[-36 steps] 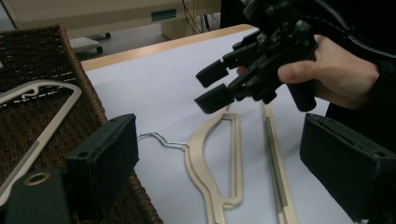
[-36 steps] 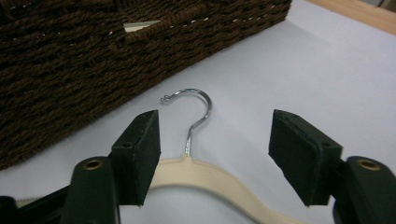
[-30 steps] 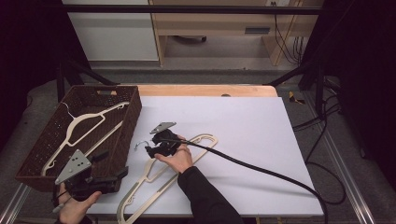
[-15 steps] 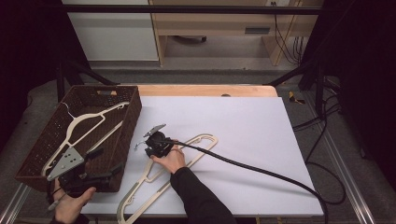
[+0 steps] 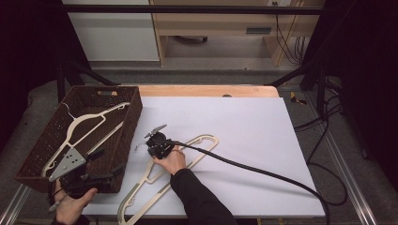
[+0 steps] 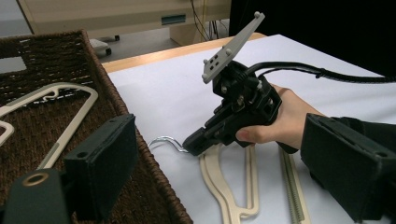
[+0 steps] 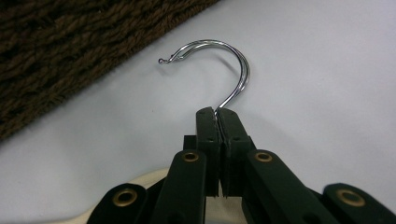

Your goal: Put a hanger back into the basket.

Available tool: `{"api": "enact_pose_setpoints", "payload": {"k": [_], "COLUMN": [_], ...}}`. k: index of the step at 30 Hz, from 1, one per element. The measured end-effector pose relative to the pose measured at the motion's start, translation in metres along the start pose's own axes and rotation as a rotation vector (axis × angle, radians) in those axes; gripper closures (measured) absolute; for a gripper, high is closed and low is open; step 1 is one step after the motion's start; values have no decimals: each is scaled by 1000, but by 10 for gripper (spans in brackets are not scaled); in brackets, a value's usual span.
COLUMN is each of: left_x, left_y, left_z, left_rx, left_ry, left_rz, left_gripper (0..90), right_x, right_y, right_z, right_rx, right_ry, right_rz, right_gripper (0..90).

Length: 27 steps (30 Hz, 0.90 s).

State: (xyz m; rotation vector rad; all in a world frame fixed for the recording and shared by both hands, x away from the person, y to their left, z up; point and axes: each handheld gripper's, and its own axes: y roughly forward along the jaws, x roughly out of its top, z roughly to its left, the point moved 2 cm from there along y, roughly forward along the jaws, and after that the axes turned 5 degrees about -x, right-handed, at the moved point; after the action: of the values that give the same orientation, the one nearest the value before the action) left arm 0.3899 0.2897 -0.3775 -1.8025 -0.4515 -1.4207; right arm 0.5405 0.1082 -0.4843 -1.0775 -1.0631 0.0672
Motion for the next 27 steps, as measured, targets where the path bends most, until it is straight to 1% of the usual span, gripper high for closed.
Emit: {"api": "enact_pose_setpoints", "payload": {"k": [1,3,4,5,6,7,8,9,10,12,13,15,17,21,27], "left_x": [0,0,0,0,0,0,0,-1,-1,-1,-1,-2,-4,-7,-16], "left_y": [0,1,1,2,2,3,3,4,4,5,6,8,11,18,37], "left_z": [-1,-3,-3,-4,-5,-5,-6,-7,-8,-11,-13,-16,-21,-28,-36], "left_rx": [-1,-6,-6,-8,-7,-8,-9,-14,-19,-27,-33,-36,-46,-65,-77], "left_ry": [0,3,8,12,15,17,15,12,16,19,18,27,27,19,-3], "left_rz": [1,7,10,13,17,20,24,25,28,35,41,57,83,128,207], "left_gripper": [111,112,113,114,114,114,114,116,119,129,134,147,166,195,260], "right_x": [1,2,3,3,4,5,5,6,6,6,7,7,7,9,9], "right_y": [-2,-5,-7,-8,-9,-10,-12,-12,-14,-17,-19,-24,-29,-40,-54], "right_z": [0,1,2,1,1,1,1,1,1,1,2,2,1,1,4], "right_rx": [-7,-4,-14,-20,-22,-19,-24,-20,-24,-18,-16,-8,2,7,21], "right_ry": [-1,-1,4,-17,-17,-4,-9,-13,-19,-30,-17,-21,-32,-38,-62], "right_rz": [-2,-17,-17,-32,-37,-41,-41,-47,-44,-58,-59,-74,-99,-122,-157], "right_gripper": [888,889,889,889,889,889,889,889,890,890,890,890,891,891,891]}}
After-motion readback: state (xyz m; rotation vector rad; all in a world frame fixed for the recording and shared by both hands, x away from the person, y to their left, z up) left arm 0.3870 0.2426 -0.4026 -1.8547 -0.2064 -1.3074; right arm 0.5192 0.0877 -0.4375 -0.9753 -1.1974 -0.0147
